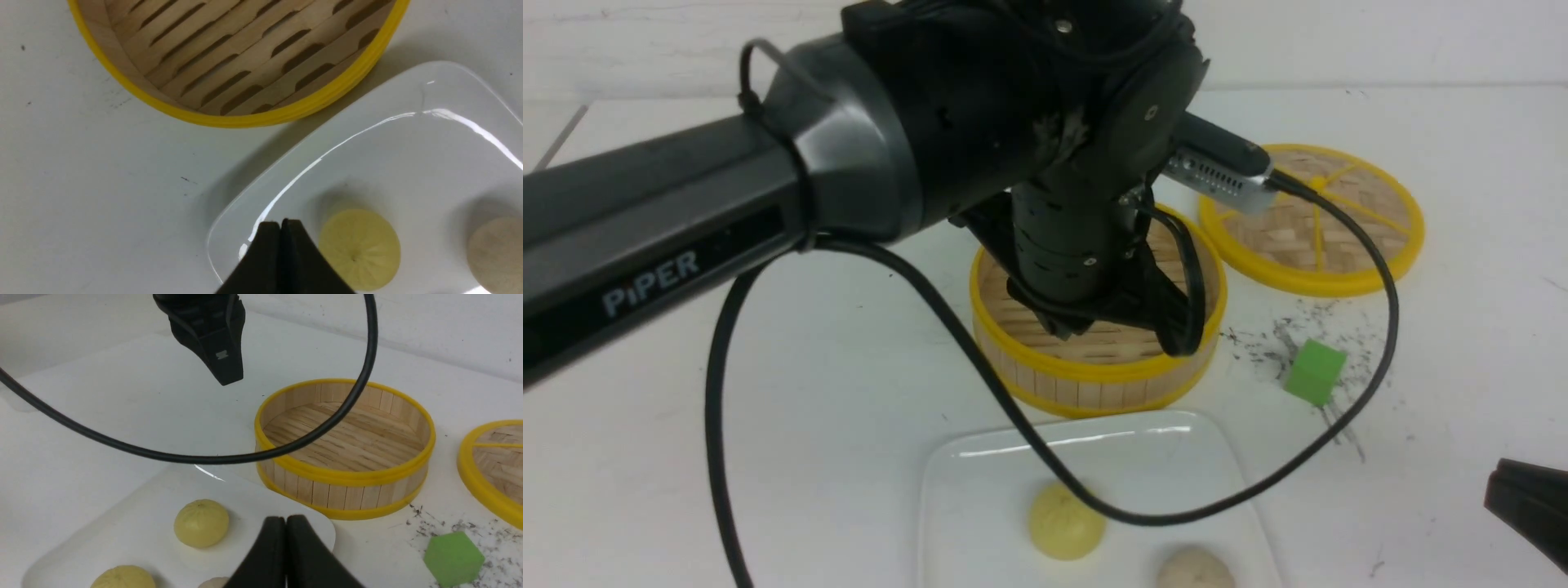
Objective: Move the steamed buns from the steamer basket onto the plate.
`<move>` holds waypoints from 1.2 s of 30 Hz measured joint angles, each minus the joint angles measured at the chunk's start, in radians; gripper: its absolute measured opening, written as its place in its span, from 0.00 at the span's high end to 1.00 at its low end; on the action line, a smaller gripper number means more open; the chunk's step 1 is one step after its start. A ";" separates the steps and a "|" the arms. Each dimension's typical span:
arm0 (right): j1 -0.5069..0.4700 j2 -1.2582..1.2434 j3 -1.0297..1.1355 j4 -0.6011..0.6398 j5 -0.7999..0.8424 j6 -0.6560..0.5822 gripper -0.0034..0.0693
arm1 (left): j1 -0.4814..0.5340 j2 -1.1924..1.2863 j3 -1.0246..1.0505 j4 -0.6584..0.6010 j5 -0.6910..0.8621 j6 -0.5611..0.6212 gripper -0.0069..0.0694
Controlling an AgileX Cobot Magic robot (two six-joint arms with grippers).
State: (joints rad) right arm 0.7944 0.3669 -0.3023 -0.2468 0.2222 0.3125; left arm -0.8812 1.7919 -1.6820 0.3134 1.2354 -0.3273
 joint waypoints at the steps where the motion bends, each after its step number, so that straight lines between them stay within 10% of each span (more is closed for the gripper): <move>1: 0.007 0.000 0.000 0.001 0.000 0.000 0.93 | 0.000 0.000 0.000 0.008 0.000 0.000 0.90; 21: 0.124 -0.066 0.023 0.164 -0.004 0.000 0.90 | 0.000 0.000 0.000 0.033 0.000 -0.009 0.89; 36: -0.483 -0.251 0.273 0.175 -0.005 0.000 0.87 | 0.009 -0.140 0.000 0.191 0.001 0.006 0.89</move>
State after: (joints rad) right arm 0.3119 0.1160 -0.0290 -0.0720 0.2174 0.3125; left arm -0.8719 1.6516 -1.6820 0.5043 1.2363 -0.3212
